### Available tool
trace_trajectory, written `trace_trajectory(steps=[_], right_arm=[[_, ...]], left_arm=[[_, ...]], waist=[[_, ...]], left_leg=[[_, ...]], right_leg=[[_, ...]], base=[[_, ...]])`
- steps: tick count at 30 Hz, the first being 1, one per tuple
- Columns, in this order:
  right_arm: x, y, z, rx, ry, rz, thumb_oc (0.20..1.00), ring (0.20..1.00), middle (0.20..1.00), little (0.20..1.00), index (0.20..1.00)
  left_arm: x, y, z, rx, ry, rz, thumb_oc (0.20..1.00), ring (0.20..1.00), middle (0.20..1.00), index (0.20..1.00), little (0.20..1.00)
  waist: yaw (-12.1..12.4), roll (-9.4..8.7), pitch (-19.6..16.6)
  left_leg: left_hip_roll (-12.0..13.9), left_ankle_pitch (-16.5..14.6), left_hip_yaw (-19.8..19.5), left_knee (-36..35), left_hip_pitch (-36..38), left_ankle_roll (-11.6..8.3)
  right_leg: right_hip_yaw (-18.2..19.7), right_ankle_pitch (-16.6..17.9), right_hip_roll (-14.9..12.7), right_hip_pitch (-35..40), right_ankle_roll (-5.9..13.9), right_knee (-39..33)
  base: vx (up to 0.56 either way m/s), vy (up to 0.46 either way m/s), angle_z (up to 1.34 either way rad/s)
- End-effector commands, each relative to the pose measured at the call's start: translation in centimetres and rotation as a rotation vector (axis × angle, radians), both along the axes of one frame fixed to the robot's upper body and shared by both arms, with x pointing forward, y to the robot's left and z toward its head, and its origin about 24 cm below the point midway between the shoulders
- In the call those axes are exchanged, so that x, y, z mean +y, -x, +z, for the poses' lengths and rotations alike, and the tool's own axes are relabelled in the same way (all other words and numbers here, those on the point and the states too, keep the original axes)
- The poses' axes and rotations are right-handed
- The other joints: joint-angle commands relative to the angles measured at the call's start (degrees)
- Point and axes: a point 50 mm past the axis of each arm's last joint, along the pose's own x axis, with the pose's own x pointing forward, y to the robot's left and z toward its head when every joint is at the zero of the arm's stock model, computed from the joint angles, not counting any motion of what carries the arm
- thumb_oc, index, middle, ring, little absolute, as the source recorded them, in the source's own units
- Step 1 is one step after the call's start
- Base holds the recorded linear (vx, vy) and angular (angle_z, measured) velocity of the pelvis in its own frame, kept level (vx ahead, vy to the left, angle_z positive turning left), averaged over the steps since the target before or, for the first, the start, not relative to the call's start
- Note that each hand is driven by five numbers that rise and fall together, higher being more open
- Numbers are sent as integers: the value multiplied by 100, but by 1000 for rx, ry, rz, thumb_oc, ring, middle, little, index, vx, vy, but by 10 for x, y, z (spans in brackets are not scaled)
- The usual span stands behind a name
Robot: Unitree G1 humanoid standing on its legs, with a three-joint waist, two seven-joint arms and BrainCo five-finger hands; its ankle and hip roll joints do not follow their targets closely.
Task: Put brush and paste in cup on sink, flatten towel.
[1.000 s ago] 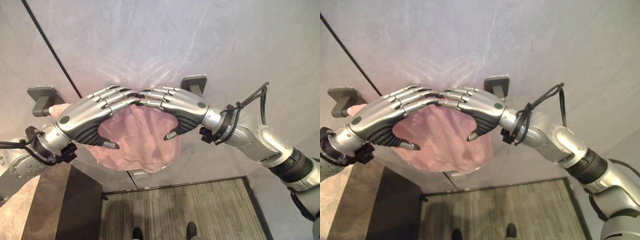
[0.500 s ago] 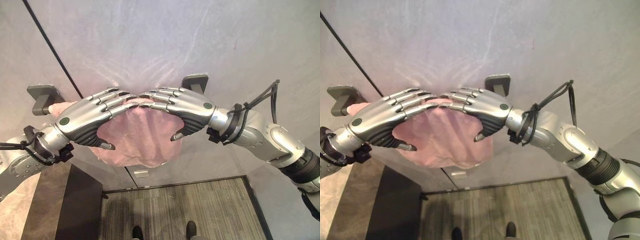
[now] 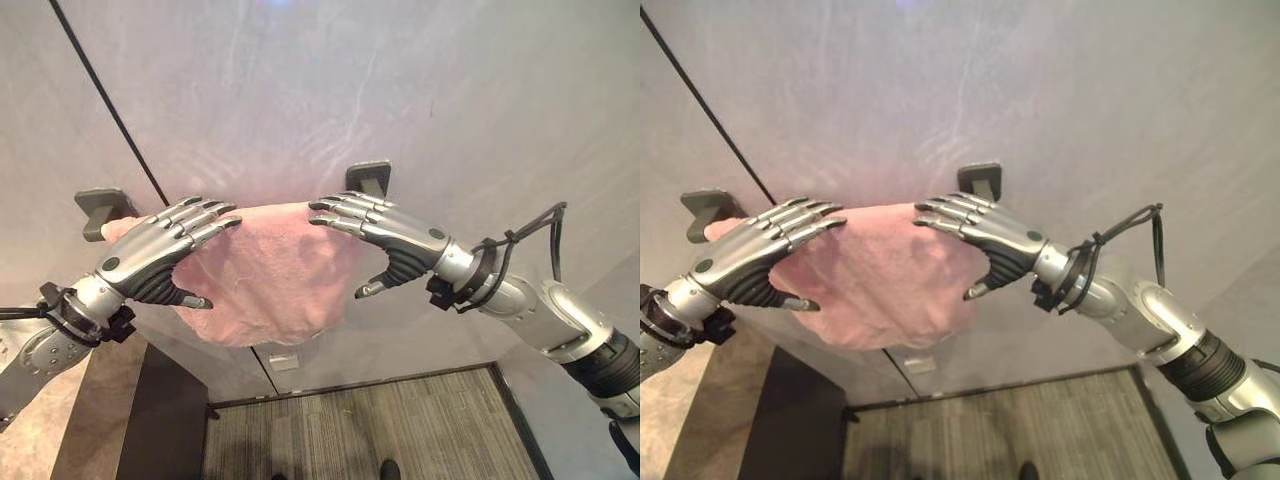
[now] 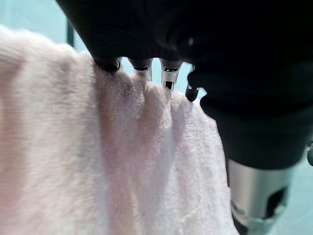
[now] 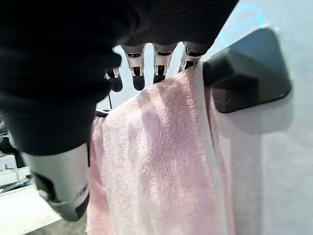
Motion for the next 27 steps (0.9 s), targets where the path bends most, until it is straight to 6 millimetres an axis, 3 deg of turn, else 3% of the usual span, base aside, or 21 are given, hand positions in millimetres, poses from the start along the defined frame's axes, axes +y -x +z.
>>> trace_trajectory(steps=[1,7,14,16,23,24,27], right_arm=[[-43,-22,-33,119,183,-232,1000,1000,1000,1000,1000],[-65,-29,-55,181,320,-332,1000,1000,1000,1000,1000],[-85,-33,-62,198,333,-436,1000,1000,1000,1000,1000],[-89,-36,-66,201,322,-475,1000,1000,1000,1000,1000],[-92,-39,-78,227,322,-517,1000,1000,1000,1000,1000],[-94,-41,-83,239,323,-531,1000,1000,1000,1000,1000],[-95,-41,-79,215,268,-547,1000,1000,1000,1000,1000]], left_arm=[[73,1,-37,204,-38,385,1000,1000,1000,1000,1000],[91,0,-42,167,293,502,1000,1000,1000,1000,1000],[97,0,-53,145,544,556,1000,1000,1000,1000,1000],[91,-2,-60,145,668,538,1000,1000,1000,1000,1000],[71,-9,-72,181,798,472,1000,1000,1000,1000,1000],[61,-12,-74,188,843,430,1000,1000,1000,1000,1000],[49,-12,-74,183,908,379,1000,1000,1000,1000,1000]], waist=[[-16,-257,316],[42,-277,288],[40,-289,318],[41,-313,322],[45,-345,288],[50,-367,256],[39,-390,203]], left_leg=[[-16,-91,89,50,252,-80],[-47,-75,1,50,206,-84],[-95,-60,-98,50,93,-65],[-110,-63,-126,50,63,-50],[-118,-85,-153,50,73,-31],[-117,-99,-165,50,97,-26],[-107,-117,-168,50,134,-15]], right_leg=[[-95,89,-514,196,582,39],[-189,82,-560,245,575,39],[-265,108,-603,215,571,39],[-284,121,-627,216,565,39],[-284,121,-633,243,548,39],[-291,120,-634,275,542,39],[-288,107,-630,307,530,39]], base=[[0,0,0],[-6,5,4],[-15,10,12],[-15,9,13],[-2,2,4],[0,0,0],[0,0,0]])
